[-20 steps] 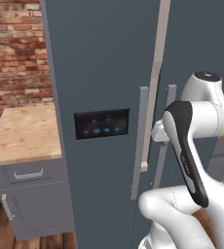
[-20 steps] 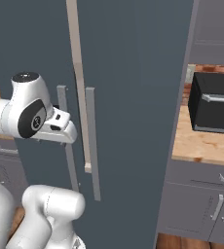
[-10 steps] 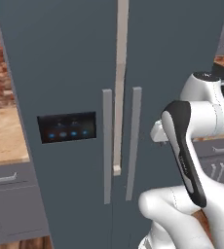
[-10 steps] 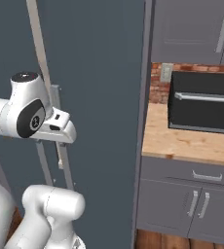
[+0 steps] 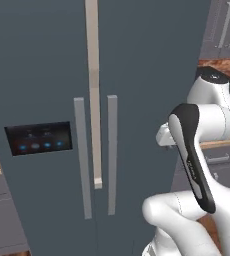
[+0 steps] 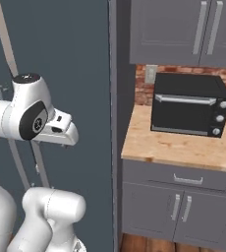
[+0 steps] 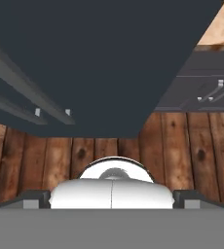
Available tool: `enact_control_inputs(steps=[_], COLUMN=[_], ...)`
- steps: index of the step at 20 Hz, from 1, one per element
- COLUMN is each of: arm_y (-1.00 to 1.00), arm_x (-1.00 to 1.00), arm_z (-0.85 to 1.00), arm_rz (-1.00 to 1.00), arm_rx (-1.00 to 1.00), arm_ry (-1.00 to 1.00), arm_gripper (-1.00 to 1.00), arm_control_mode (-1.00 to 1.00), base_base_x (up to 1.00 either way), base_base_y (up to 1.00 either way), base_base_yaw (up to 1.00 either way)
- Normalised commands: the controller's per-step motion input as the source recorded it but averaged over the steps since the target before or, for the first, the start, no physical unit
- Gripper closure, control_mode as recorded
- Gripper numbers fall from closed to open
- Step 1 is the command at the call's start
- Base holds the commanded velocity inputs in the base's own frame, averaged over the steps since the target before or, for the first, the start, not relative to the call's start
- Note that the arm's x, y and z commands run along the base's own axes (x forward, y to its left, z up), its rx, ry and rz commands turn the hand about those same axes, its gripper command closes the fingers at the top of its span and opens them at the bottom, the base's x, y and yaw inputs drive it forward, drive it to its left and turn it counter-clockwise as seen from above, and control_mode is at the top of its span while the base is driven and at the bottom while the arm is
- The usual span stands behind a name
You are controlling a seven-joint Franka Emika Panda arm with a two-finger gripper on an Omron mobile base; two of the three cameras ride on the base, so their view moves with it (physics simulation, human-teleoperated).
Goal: Open the freezer door, pick up the ice cube tray from the freezer, and place it on the dining counter.
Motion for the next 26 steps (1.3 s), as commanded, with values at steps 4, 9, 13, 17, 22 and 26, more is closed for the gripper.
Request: enact_control_inputs(steps=[4,9,13,17,22,26], arm_y=[0.00,0.00,0.17,0.93,1.00,1.00], arm_x=[0.00,0.00,-0.27,-1.00,-0.92,-0.45], arm_z=[0.00,0.00,0.00,0.00,0.00,0.00], arm_rz=[0.00,0.00,0.00,0.04,0.05,0.02], arm_rx=[0.00,0.00,0.00,-0.09,-0.14,-0.04], arm_ry=[0.00,0.00,0.00,-0.09,-0.17,-0.28], arm_gripper=[-1.00,-1.00,-1.00,-1.00,-1.00,-1.00], arm_control_mode=[1.00,1.00,-1.00,-1.00,-1.00,-1.00], base_base_x=[0.44,0.17,0.00,0.00,0.00,0.00], base_base_y=[-0.02,0.00,0.03,0.00,0.00,0.00], base_base_yaw=[0.00,0.00,0.00,0.00,0.00,0.00])
